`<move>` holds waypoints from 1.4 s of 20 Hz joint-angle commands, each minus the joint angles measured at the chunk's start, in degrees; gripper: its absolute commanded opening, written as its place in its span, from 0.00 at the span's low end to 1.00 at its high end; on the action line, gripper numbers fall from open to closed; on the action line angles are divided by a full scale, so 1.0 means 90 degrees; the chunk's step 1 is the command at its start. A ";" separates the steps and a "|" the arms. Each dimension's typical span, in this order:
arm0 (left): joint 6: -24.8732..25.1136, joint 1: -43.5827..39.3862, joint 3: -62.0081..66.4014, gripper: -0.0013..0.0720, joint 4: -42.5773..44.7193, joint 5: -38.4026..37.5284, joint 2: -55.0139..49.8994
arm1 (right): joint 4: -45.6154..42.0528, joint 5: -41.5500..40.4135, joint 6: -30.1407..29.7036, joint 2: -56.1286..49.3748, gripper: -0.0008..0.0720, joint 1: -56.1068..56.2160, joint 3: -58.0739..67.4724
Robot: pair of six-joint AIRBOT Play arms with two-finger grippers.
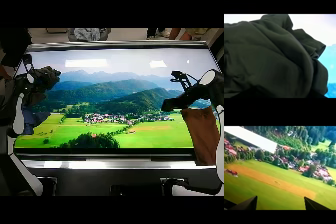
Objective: Fold the shirts.
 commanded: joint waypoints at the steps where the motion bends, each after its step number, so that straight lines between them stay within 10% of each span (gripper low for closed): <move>1: 0.0044 -0.0022 -0.0005 0.99 0.0257 0.0085 -0.0274 | 0.0092 0.0141 0.0005 -0.0002 0.94 0.0007 -0.0002; 4: -0.0304 -0.0036 -0.0002 0.62 0.0255 0.0041 -0.0318 | 0.0121 0.0321 0.0007 -0.0002 0.94 0.0007 -0.0002; 5: -0.0401 -0.0036 -0.0002 0.20 0.0255 -0.0073 -0.0272 | 0.0223 0.0410 0.0041 -0.0002 0.94 0.0007 0.0000; 6: -0.0622 -0.0036 -0.0002 0.05 0.0257 -0.0187 -0.0194 | 0.0427 0.0559 0.0053 -0.0002 0.94 0.0007 0.0000; 15: -0.0906 -0.0646 -0.0005 0.05 0.0257 0.0945 0.3480 | 0.0396 -0.0143 -0.0576 0.0389 0.94 0.0005 0.0136; 22: -0.0702 -0.2521 -0.0865 0.05 0.0253 -0.1336 0.6858 | 0.0034 -0.0131 -0.0571 0.2373 0.94 0.0005 0.0576; 28: -0.0750 -0.5093 -0.4313 0.05 -0.0051 -0.2331 0.8104 | -0.1052 0.1647 -0.0498 0.3818 0.93 0.0005 0.0568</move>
